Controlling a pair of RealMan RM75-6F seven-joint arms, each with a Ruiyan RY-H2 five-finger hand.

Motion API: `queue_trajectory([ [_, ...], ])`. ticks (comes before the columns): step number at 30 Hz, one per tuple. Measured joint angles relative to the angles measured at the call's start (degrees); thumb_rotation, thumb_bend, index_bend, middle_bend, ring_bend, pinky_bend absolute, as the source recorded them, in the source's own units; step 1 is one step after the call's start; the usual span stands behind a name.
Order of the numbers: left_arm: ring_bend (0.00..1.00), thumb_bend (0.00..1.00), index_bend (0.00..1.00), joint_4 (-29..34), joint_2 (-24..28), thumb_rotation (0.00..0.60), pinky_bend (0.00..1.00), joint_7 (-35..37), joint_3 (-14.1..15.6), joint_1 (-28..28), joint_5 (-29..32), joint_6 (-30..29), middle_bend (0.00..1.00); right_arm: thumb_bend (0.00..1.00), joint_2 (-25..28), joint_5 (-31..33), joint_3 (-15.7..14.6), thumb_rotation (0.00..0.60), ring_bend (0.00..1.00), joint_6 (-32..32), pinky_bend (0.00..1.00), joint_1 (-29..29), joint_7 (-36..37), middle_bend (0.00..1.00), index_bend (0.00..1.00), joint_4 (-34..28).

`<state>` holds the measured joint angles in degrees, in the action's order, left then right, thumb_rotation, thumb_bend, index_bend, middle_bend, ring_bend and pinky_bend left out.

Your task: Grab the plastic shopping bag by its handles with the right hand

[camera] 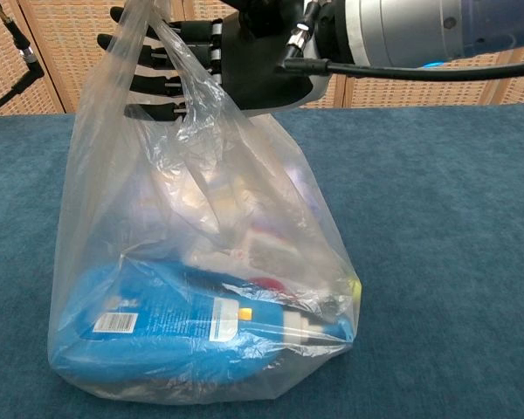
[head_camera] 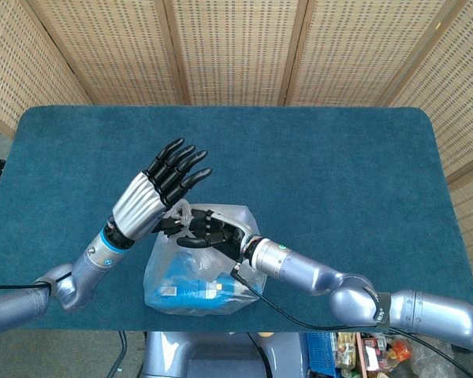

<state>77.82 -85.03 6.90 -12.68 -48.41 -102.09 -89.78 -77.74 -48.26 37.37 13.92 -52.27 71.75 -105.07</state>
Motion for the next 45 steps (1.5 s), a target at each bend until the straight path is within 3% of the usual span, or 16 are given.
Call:
queue_trajectory([
  [18, 0.0, 0.19, 0.05, 0.66, -0.56, 0.6, 0.0, -0.78, -1.23, -0.64, 2.11, 1.93, 0.0, 0.25, -5.11, 2.3, 1.74, 0.6, 0.28, 2.98, 0.2, 0.97, -4.36, 0.38, 0.34, 1.74],
  [35, 0.0, 0.19, 0.05, -0.78, -2.48, 0.6, 0.0, -0.41, -2.87, -2.53, 5.98, 6.12, 0.0, 0.25, -8.45, 0.25, 6.76, 0.6, 0.28, -3.38, 0.2, 5.08, -7.48, 0.38, 0.33, 2.3],
  [45, 0.0, 0.19, 0.05, -0.36, -3.33, 0.6, 0.0, -0.72, -3.78, -3.47, 8.15, 8.25, 0.0, 0.25, -9.33, 1.1, 8.01, 0.6, 0.3, -5.9, 0.2, 6.36, -9.4, 0.38, 0.34, 3.33],
])
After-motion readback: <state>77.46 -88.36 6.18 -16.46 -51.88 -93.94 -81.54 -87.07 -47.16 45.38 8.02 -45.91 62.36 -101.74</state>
